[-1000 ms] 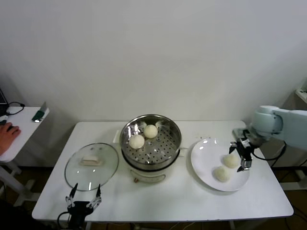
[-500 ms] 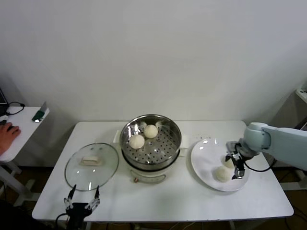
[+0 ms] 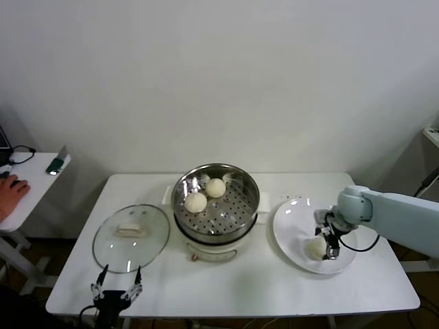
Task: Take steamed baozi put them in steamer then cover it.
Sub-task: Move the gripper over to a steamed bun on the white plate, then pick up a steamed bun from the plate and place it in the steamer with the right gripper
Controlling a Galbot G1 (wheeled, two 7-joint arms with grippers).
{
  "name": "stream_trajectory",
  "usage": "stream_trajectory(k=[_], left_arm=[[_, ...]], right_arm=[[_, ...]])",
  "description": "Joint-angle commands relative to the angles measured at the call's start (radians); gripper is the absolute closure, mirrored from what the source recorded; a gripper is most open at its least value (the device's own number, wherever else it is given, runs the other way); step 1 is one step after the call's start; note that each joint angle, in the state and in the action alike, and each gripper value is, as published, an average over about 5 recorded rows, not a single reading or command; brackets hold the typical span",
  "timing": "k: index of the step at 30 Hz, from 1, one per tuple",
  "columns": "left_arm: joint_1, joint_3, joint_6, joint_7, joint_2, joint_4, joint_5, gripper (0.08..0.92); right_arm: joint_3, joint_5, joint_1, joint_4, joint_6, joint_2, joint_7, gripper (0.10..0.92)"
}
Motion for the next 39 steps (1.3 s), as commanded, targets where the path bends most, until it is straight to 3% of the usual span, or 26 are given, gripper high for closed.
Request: stream_trajectory(k=[1, 9, 20, 29, 39], left_arm=[[-0.001, 0.000, -0.001, -0.001, 0.000, 0.001, 0.000, 0.177], [-0.001, 0.001, -0.001, -0.002, -0.002, 0.001, 0.001, 0.177], [-0.003, 0.007, 0.001, -0.004, -0.004, -0.001, 0.009, 0.177], [-0.004, 0.012, 0.003, -0.005, -0.004, -0.002, 0.015, 0.177], [0.002, 0.003, 0.002, -0.005, -0.004, -0.009, 0.013, 0.177]], right_arm=[[0.030, -0.012, -0.034, -0.023, -0.002, 0.012, 0.001, 0.218], [0.013, -0.019, 0.004, -0.018, 0.007, 0.015, -0.020, 0.296], [-0.162, 0.002, 0.371, 0.053, 0.125, 0.049, -0.137, 0.304], [-0.250, 0.043, 0.790, 0.078, 0.409, 0.223, -0.225, 0.304], [-0.098, 0.065, 0.811, 0.282, 0.532, 0.406, -0.156, 0.304]])
